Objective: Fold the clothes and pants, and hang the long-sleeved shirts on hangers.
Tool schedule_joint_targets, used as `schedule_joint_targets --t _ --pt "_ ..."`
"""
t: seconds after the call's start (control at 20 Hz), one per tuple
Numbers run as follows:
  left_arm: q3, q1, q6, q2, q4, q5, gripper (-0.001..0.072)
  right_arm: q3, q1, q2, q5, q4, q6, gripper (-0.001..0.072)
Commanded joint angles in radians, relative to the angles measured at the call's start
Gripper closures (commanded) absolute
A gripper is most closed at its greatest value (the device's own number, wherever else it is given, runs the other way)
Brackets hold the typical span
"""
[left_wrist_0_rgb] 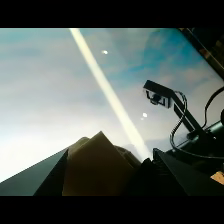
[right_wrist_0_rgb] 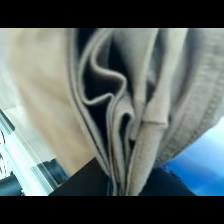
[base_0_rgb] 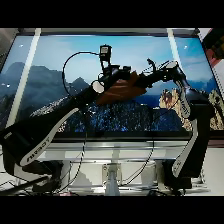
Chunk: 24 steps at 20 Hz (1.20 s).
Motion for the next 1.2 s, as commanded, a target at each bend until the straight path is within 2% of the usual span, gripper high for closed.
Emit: schedule_joint_targets --t 0.0,0.05,0.1,0.15,0.2,0.25,0.3,0.4,0.5,0.6,0.7,0.85,1.0,1.15 --pt "0.000 0.019 -0.001 0.049 0.062 -0.012 0.0114 0.048 -0.032 0.056 0.023 0.010 -0.031 0.0700" --pt "0.000 0.039 -0.001 0.077 0.062 -0.056 0.0115 0.048 -0.056 0.090 0.022 0.001 -0.031 0.0699" --pt "0.000 0.068 -0.001 0.109 0.062 -0.135 0.0185 0.048 -0.088 0.129 0.022 -0.023 -0.030 0.0699" --pt "0.000 0.102 -0.001 0.141 0.063 -0.236 0.0356 0.048 -0.121 0.165 0.024 -0.055 -0.027 0.0699" --pt "0.000 0.147 -0.001 0.175 0.100 -0.366 0.0581 0.048 -0.163 0.206 0.027 -0.094 -0.013 0.0699" --pt "0.000 0.196 -0.002 0.209 0.176 -0.507 0.0693 0.048 -0.209 0.245 0.031 -0.134 0.008 0.0700" --pt "0.000 0.243 -0.027 0.237 0.260 -0.623 0.0695 0.048 -0.256 0.282 0.035 -0.174 0.027 0.0700" --pt "0.000 0.353 -0.204 0.292 0.481 -0.806 0.0696 0.048 -0.365 0.355 0.047 -0.261 0.074 0.0700" --pt "0.000 0.471 -0.402 0.344 0.729 -0.940 0.0696 0.048 -0.489 0.419 0.064 -0.332 0.107 0.0699" --pt "0.000 0.578 -0.495 0.393 0.948 -1.030 0.0696 0.048 -0.620 0.465 0.081 -0.402 0.162 0.0699" --pt "0.000 0.670 -0.519 0.433 1.062 -1.096 0.0695 0.045 -0.753 0.489 0.123 -0.453 0.212 0.0699" --pt "0.000 0.769 -0.519 0.462 1.064 -1.153 0.0694 0.039 -0.927 0.493 0.241 -0.541 0.220 0.0699" --pt "0.000 0.791 -0.519 0.464 1.064 -1.189 0.0695 0.015 -1.057 0.494 0.322 -0.713 0.335 0.0699" --pt "0.000 0.787 -0.519 0.464 1.049 -1.201 0.0695 -0.031 -1.139 0.512 0.333 -0.857 0.413 0.0699"
